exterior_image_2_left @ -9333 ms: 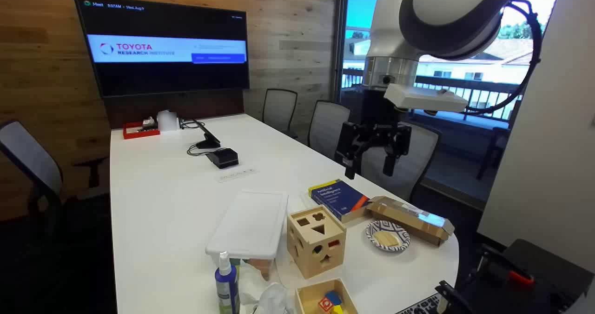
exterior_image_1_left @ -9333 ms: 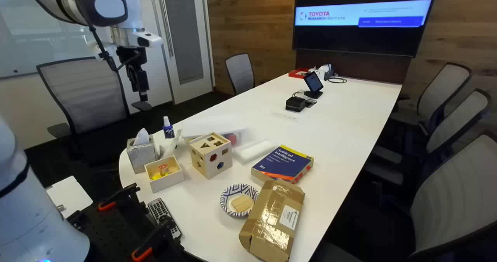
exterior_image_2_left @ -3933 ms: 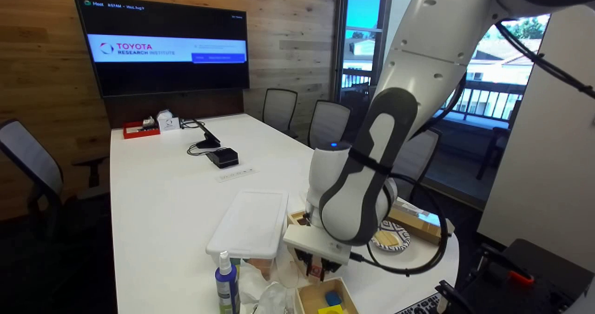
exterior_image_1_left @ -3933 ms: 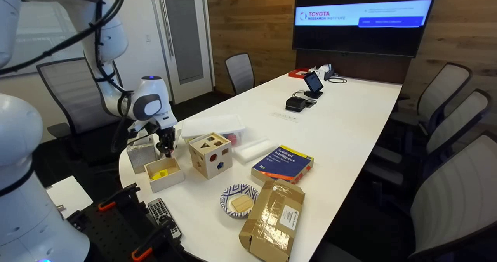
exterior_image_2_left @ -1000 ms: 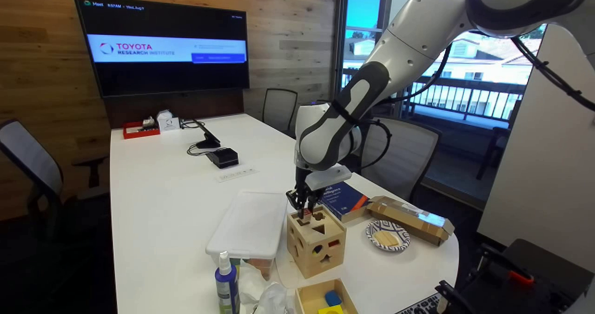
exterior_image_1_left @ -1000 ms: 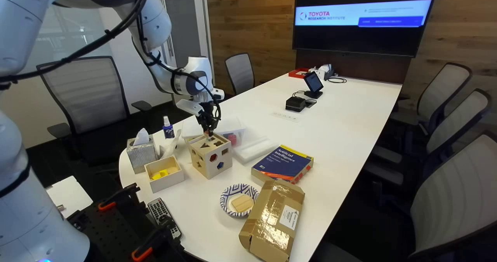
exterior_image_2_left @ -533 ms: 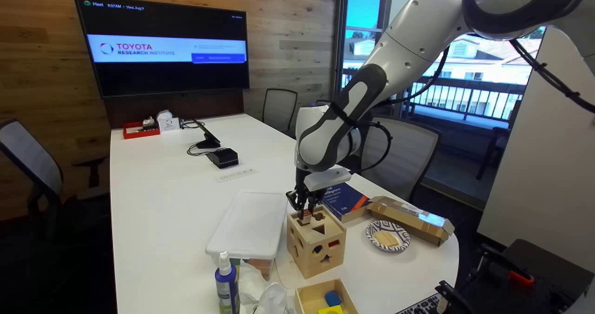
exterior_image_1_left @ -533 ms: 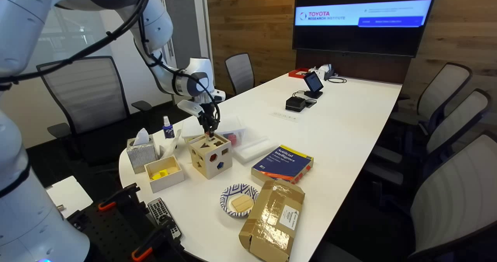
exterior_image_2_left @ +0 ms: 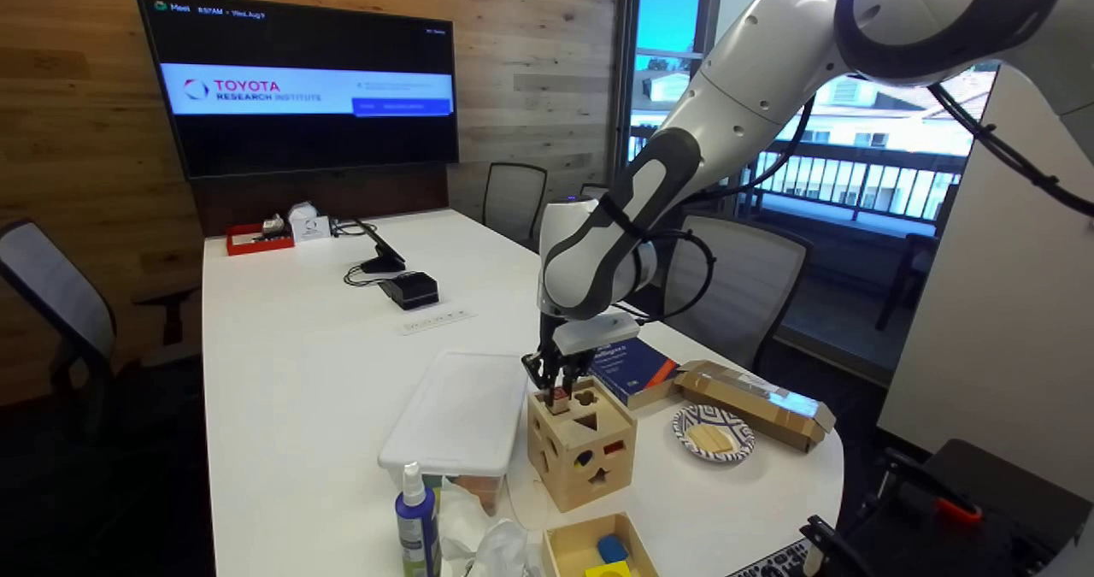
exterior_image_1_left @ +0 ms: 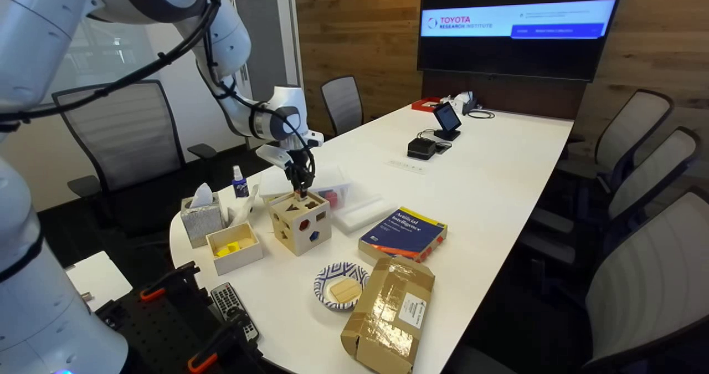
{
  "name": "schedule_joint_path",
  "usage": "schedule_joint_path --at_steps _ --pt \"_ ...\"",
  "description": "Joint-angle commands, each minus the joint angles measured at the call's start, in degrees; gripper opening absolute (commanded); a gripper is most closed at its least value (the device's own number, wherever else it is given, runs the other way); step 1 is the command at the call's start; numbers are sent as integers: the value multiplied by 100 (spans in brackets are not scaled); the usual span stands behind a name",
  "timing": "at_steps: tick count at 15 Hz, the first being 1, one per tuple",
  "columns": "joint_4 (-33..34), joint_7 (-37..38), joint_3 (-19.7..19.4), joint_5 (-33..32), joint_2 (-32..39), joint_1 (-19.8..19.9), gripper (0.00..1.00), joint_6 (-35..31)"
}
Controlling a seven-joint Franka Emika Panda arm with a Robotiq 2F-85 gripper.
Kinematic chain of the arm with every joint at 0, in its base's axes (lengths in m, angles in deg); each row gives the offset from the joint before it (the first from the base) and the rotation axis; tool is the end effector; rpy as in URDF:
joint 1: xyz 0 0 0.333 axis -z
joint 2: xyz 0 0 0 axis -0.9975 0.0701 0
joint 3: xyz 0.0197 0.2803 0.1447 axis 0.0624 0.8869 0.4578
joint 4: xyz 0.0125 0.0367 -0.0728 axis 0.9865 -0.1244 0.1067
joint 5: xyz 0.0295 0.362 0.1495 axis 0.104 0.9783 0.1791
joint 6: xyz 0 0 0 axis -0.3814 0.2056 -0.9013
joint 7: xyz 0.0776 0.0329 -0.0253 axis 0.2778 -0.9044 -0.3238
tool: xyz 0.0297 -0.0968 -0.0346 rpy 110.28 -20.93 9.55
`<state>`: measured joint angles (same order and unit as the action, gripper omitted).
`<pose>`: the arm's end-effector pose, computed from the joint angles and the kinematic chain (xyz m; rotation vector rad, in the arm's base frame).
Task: Remove one cube from the box and place it inside the wooden toy box.
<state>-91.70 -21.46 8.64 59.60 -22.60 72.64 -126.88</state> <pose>0.6060 0.1629 0.1315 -3.1161 0.0902 -0.0443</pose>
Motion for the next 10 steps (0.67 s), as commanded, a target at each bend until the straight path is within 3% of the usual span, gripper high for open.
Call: schedule_joint_path --at_steps 1,10 --pt "147 130 -48 142 26 -73 9 253" --pt "96 303 -92 309 -9 -131 9 478"
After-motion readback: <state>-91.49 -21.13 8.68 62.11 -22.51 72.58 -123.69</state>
